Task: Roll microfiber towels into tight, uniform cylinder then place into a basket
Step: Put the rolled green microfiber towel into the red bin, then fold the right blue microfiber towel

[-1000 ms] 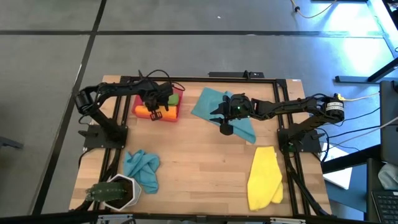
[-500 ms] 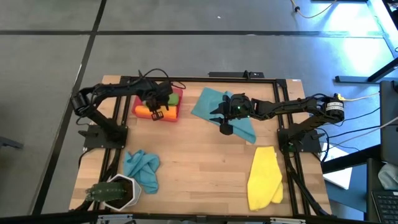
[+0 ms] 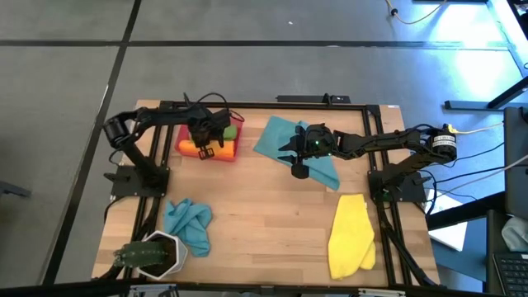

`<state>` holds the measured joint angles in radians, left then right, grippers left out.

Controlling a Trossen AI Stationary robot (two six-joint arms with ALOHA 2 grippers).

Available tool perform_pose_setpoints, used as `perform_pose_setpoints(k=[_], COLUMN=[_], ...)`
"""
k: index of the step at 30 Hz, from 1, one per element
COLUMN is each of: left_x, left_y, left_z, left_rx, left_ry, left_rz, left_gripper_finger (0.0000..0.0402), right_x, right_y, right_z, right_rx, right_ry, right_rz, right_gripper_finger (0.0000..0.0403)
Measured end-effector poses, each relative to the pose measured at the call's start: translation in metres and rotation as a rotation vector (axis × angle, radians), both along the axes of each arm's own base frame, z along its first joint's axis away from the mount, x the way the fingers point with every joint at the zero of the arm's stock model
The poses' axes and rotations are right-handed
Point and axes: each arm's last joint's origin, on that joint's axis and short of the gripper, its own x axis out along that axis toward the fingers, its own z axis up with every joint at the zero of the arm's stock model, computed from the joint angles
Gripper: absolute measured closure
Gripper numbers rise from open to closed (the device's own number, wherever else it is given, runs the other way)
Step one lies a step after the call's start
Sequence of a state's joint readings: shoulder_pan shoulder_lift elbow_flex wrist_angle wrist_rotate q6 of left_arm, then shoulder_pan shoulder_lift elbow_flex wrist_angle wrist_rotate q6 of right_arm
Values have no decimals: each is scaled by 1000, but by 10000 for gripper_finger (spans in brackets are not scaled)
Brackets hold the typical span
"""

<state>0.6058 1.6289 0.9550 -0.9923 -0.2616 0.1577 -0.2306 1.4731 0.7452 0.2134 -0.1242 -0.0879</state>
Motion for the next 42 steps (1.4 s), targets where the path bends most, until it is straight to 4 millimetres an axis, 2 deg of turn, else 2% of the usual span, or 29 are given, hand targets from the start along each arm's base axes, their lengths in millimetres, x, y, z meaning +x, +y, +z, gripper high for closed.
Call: perform_pose_setpoints(k=[7,16,23,29,34,38,42], left_x=[-9,-16,-13,-8,-4,1,1], left_y=[5,10,2,-8,-9,9,30], left_z=[-11,-6,-5,12,39,52,42], left_rx=[12,259,232,155,280,479,481], left_ry=[176,378,412,306,149,-32,-62], left_rz=[6,-12,-78,-80,-63,25,63], left_gripper_finger=[401,401,401,401,401,401,401], right_x=[0,0,0,0,0,0,0], right_y=[0,0,0,0,0,-1,-1], right_z=[-1,-1,-1,-1,0,1,1], right_rx=[2,2,1,1,0,-2,-2], right_ry=[9,8,7,7,4,-6,-7], right_rz=[0,0,-1,-2,-2,-2,-2], right_gripper_finger=[250,250,250,250,250,250,250])
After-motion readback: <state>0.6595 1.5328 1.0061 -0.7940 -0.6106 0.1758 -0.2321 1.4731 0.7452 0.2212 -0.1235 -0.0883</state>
